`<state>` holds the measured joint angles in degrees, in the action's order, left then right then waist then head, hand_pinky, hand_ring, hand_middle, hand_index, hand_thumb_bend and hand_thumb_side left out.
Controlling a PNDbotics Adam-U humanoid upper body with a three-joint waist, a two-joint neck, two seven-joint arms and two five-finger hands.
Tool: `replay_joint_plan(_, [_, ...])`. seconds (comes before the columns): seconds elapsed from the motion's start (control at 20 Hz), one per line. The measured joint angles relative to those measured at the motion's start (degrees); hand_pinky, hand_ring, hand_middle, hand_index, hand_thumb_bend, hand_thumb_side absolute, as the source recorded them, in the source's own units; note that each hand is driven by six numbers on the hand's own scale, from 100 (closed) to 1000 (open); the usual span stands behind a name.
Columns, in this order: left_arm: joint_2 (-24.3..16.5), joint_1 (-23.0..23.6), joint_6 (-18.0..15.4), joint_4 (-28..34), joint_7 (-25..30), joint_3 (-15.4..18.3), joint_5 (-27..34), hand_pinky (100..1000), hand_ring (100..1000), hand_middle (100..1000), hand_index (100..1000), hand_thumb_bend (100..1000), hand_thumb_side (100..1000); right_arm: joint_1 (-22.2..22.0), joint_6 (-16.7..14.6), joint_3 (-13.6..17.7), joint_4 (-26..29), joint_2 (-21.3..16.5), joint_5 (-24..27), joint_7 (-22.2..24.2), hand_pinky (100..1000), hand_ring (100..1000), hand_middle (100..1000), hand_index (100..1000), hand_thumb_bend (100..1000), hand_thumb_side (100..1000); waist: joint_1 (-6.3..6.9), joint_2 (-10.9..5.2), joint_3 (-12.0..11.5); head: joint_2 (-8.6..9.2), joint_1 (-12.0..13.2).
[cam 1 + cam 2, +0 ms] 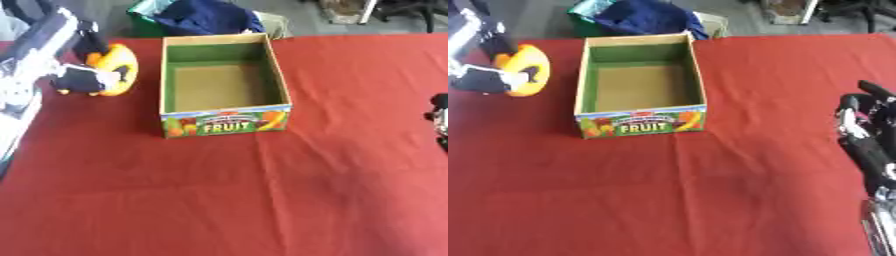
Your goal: Pick up objects on the table and place them in the box.
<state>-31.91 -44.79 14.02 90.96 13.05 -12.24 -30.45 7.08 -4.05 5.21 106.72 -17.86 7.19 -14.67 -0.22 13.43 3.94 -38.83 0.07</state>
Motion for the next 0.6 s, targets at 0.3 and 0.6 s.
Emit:
replay_joint_plan(0.3, [5.9, -6.9, -1.8, -7.5, -0.6, -1.8, -3.6, 501, 406, 371, 476, 396, 100, 0.1, 0.1, -0.7, 0.0, 0.0, 0.1, 0.7, 678, 769, 627, 815, 100, 250, 0.15, 0.0, 2.0, 0.03, 1.3])
replay_joint_plan(0.6, [13.0, -11.4, -5.6, -20.8, -2.7, -2.2, -9.1, 528, 439, 405, 508, 405, 100, 0.9, 0.1, -1.5, -0.1, 0.0, 0.4, 1.6, 678, 770, 627, 815, 100, 250, 0.49, 0.68, 4.0, 0.15, 2.9])
